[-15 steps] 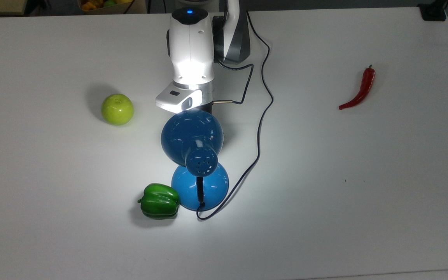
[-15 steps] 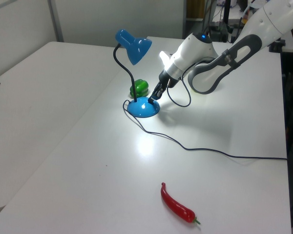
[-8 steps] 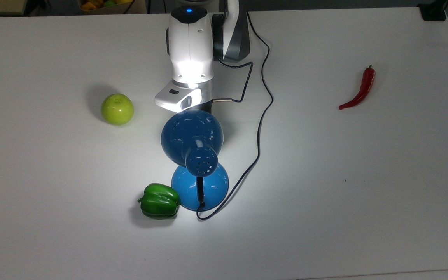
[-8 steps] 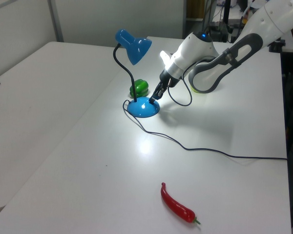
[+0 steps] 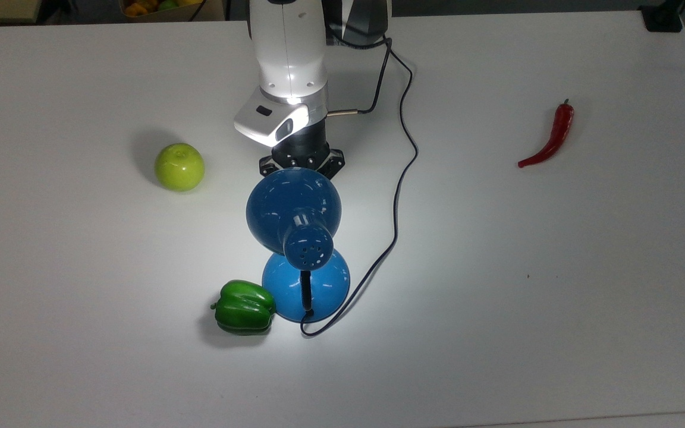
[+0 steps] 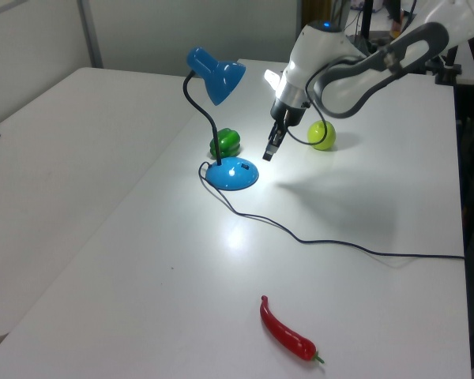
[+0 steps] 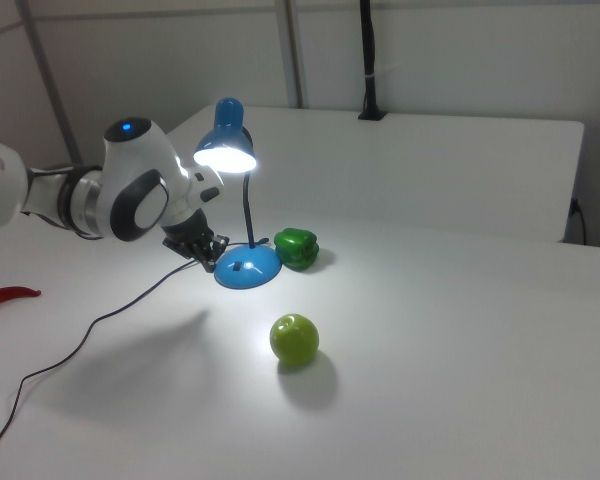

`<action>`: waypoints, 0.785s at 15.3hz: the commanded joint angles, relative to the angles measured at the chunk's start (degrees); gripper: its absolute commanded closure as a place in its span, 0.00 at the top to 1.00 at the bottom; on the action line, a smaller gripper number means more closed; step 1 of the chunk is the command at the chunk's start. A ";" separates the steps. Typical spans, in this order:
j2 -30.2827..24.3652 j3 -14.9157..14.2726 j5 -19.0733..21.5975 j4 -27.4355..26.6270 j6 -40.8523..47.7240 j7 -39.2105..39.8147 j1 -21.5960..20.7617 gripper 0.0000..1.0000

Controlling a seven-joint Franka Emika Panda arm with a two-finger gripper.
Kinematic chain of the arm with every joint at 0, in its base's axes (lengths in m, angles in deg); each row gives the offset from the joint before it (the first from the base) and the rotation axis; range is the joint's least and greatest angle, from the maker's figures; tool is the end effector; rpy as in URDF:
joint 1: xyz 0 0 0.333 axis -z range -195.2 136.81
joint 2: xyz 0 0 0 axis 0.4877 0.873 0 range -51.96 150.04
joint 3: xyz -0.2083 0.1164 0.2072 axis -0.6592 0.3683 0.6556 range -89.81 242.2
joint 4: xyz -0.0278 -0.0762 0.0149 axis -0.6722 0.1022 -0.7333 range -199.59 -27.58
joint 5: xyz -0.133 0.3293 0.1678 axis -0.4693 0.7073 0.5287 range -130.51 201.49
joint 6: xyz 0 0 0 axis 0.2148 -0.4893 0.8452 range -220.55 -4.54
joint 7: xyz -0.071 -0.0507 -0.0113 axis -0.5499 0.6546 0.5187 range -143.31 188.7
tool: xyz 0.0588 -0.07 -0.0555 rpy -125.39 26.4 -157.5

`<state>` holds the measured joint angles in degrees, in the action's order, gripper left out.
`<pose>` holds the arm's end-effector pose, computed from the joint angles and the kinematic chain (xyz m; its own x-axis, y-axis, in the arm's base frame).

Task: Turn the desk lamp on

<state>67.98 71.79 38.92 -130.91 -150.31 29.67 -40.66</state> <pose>0.6510 0.0838 0.3715 0.9266 0.2001 0.3185 0.2060 -0.9784 0.0155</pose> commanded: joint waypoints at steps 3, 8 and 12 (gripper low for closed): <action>-12.42 -0.34 -0.36 -2.18 22.21 -1.00 -0.66 0.49; -19.20 -0.34 -0.36 1.05 36.63 -1.18 -0.66 1.00; -21.14 -0.25 0.61 8.08 47.71 -2.40 -0.04 1.00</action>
<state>47.92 71.78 38.92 -127.56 -109.35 29.54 -40.68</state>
